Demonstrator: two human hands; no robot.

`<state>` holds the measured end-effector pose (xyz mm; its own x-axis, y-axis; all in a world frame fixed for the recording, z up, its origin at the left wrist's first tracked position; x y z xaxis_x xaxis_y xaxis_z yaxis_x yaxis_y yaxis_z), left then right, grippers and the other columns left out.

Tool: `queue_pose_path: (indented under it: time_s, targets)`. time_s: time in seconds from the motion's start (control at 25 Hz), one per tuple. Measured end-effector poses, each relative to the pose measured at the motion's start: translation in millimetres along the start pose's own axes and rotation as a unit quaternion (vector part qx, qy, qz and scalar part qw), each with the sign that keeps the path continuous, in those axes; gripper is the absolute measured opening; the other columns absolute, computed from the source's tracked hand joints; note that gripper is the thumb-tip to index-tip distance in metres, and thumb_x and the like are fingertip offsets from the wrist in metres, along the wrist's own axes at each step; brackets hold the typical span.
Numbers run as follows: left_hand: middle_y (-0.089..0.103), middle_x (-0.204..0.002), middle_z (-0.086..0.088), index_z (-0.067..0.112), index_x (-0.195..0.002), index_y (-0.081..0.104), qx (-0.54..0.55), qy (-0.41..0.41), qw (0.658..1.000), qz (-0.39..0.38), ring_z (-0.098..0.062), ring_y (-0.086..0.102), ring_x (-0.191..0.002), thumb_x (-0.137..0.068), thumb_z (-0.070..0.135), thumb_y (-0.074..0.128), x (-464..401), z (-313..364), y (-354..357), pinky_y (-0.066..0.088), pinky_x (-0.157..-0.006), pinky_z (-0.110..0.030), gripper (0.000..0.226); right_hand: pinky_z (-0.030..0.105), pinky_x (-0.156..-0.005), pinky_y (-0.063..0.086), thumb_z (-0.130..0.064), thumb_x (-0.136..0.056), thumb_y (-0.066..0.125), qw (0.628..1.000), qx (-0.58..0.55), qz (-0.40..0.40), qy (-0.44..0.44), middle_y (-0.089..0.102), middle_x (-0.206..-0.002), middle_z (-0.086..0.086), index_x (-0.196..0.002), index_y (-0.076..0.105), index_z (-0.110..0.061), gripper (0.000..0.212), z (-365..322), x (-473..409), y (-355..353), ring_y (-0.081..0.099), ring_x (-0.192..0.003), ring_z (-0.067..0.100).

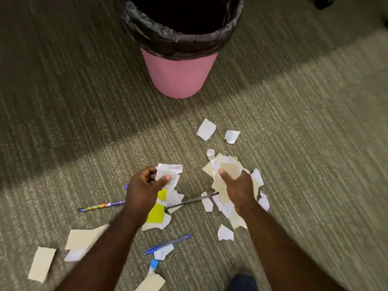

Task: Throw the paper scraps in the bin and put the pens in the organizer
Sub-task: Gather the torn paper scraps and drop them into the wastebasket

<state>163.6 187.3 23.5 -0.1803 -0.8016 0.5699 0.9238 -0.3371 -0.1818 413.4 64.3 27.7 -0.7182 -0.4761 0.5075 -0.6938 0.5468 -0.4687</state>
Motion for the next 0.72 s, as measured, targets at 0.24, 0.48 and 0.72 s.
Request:
queue_pose_path:
  time_s: [0.24,0.48,0.72]
  targets:
    - [0.047,-0.065,0.009,0.019,-0.119,0.058,-0.182,0.090,0.973,-0.112,-0.002,0.042,-0.052,-0.070,0.007,0.079,-32.2,5.0,115.9,0.037,-0.053,-0.005,0.054,0.042,-0.111,0.032,-0.031,-0.082,0.071,0.962,0.258,-0.018,-0.087,0.045,-0.142,0.018,-0.123,0.054,0.003,0.056,33.7,-60.2,-29.8,0.039,-0.133,0.032]
    - [0.063,-0.110,-0.002,0.025,-0.134,0.037,-0.263,0.072,0.940,-0.205,-0.008,0.062,-0.084,-0.069,0.001,0.077,-71.3,-10.2,191.8,0.048,-0.074,-0.018,0.080,0.039,-0.100,0.039,-0.038,-0.075,0.074,0.934,0.339,-0.060,-0.091,0.053,-0.128,0.008,-0.112,0.063,-0.013,0.046,37.8,-101.5,0.0,0.046,-0.121,0.028]
    - [0.068,-0.111,-0.006,0.014,-0.113,0.054,-0.317,0.070,0.933,-0.157,-0.017,0.063,-0.094,-0.071,0.006,0.077,-68.4,-15.6,195.1,0.048,-0.081,-0.023,0.048,0.031,-0.074,0.041,-0.023,-0.074,0.077,0.973,0.209,-0.015,-0.096,0.068,-0.099,0.018,-0.097,0.066,-0.001,0.034,33.9,-93.7,-7.3,0.062,-0.093,0.033]
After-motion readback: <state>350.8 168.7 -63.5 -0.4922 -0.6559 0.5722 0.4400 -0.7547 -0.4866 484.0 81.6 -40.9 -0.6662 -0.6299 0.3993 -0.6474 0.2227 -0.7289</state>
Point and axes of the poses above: each hand's wrist, its own x-axis away from the middle knuckle, its own y-axis out of the palm, z = x × y, the point moved 8 cm from there along -x, towards the middle knuckle
